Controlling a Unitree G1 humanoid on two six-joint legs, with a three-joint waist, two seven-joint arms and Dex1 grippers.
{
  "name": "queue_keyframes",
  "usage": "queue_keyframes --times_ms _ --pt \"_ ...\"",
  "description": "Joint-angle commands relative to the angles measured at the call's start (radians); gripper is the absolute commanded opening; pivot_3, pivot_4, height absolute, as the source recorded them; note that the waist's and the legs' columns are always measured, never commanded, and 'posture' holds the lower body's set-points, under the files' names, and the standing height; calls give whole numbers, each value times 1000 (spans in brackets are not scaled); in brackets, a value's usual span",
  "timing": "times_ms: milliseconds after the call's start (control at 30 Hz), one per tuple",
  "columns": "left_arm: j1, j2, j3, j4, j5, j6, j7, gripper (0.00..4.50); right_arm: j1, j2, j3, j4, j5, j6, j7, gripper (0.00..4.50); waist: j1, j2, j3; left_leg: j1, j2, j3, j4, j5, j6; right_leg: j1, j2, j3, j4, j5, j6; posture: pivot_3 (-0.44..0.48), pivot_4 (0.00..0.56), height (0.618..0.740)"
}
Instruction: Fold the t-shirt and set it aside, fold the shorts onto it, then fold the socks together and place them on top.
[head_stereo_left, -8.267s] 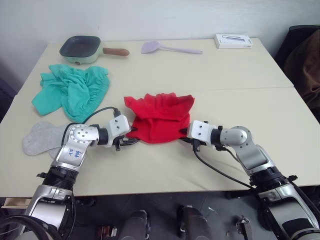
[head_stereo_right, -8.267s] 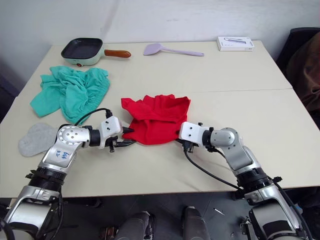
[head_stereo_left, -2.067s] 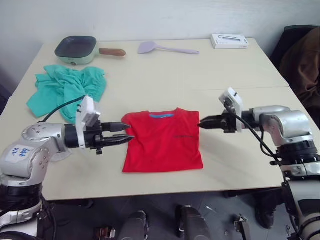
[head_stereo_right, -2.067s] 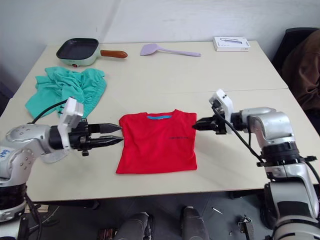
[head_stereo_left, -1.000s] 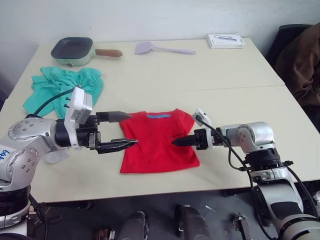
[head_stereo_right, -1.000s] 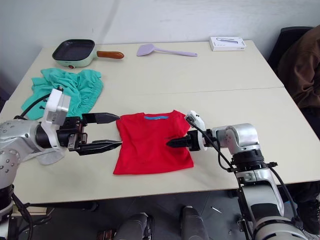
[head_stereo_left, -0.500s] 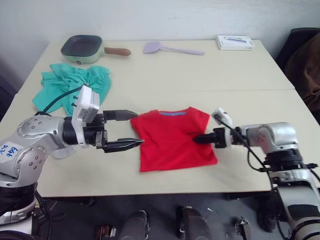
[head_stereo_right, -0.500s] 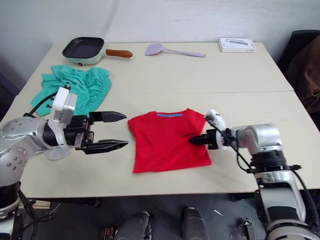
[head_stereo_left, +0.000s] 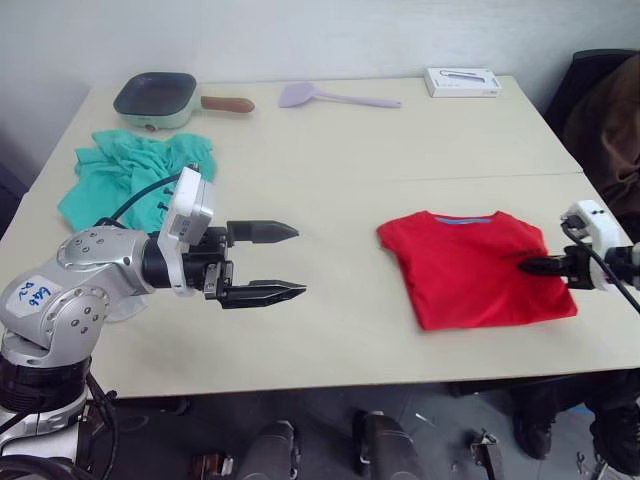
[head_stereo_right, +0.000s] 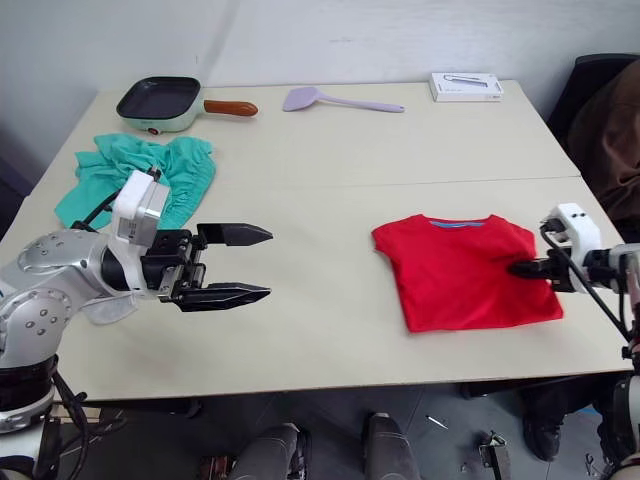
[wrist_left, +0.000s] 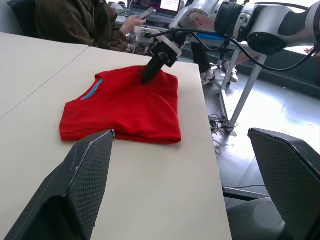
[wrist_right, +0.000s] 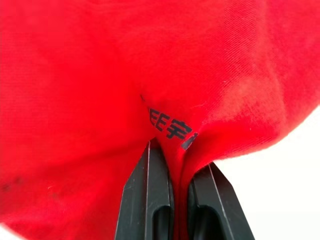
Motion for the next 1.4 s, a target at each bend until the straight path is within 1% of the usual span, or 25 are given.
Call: queue_keyframes --times_ms 33,100,200,300,400,500,567,633,700,800,867,967,1033,1100,1233,1300,1400 --pt "-25 -6 4 -25 -19 -18 0 4500 -42 -21 -41 124 -64 -124 -87 16 0 0 0 0 0 0 0 0 0 0 0 0 0 0 0 0 150 740" --pt "-34 -9 -3 -15 -11 -25 -3 4500 -52 -26 -47 176 -82 -167 -104 16 2 1 0 0 0 0 0 0 0 0 0 0 0 0 0 0 150 740" --pt "-46 -12 -12 2 -1 -36 -9 4500 -40 -39 -64 191 -80 -170 -64 16 2 1 0 0 0 0 0 0 0 0 0 0 0 0 0 0 150 740" --pt "-63 -20 -25 20 12 -46 -13 4500 -5 -60 -98 180 -70 -172 -55 836 2 1 0 0 0 0 0 0 0 0 0 0 0 0 0 0 150 740" --pt "-73 -27 -38 36 26 -57 -16 4500 21 -78 -157 168 -46 -164 -76 1904 2 1 0 0 0 0 0 0 0 0 0 0 0 0 0 0 150 740" --pt "-70 -29 -44 45 41 -70 -14 4500 61 -84 -248 151 -34 -259 -179 2978 2 1 0 0 0 0 0 0 0 0 0 0 0 0 0 0 150 740" --pt "-54 -21 -41 46 46 -50 10 4500 91 -71 -331 105 -3 -335 -237 3684 2 2 0 0 0 0 0 0 0 0 0 0 0 0 0 0 150 740" --pt "-35 -4 -34 45 26 2 33 4500 125 -44 -394 6 48 -326 -243 4354 -1 2 0 0 0 1 0 0 0 0 1 0 0 0 0 0 150 740" --pt "-12 0 -24 37 36 -9 36 4500 172 6 -439 -165 119 -253 -233 4437 -6 2 0 1 1 3 0 0 0 0 2 2 1 0 0 0 150 740" --pt "24 13 -10 43 73 -27 55 4500 217 171 -510 -577 378 -31 -262 4437 -22 1 1 2 5 4 0 1 -3 1 5 3 4 0 0 0 150 740" --pt "48 24 -5 61 117 -49 71 4500 255 253 -468 -790 450 33 -291 4437 -22 1 1 2 6 3 0 2 -5 0 5 3 6 0 1 0 150 740" --pt "93 38 12 82 177 -90 94 4500 290 329 -366 -977 456 77 -351 4437 -12 2 1 2 6 0 -1 2 -6 -1 5 1 6 0 0 0 150 740" --pt "142 46 45 92 215 -120 117 4500 303 362 -322 -1017 449 77 -367 4437 0 2 1 1 5 -1 -1 2 -5 0 4 1 5 0 0 0 150 740" --pt "189 52 81 103 247 -147 134 4500 312 376 -292 -1026 442 55 -349 4437 9 2 1 1 4 -2 0 1 -3 0 3 1 5 0 0 0 150 740" --pt "270 77 148 137 320 -211 159 4500 338 356 -232 -1068 450 -2 -229 4437 20 2 1 0 1 -3 0 -1 0 0 0 1 3 0 0 0 150 740" --pt "275 104 167 211 399 -283 179 4500 334 363 -217 -1066 448 -17 -215 4437 23 2 1 0 1 -3 -1 -1 0 0 0 0 2 0 0 0 150 740" --pt "217 130 161 369 489 -362 216 4500 318 387 -195 -1045 435 -41 -218 4437 24 2 1 0 1 -2 0 -1 0 0 1 0 0 0 0 0 150 740"
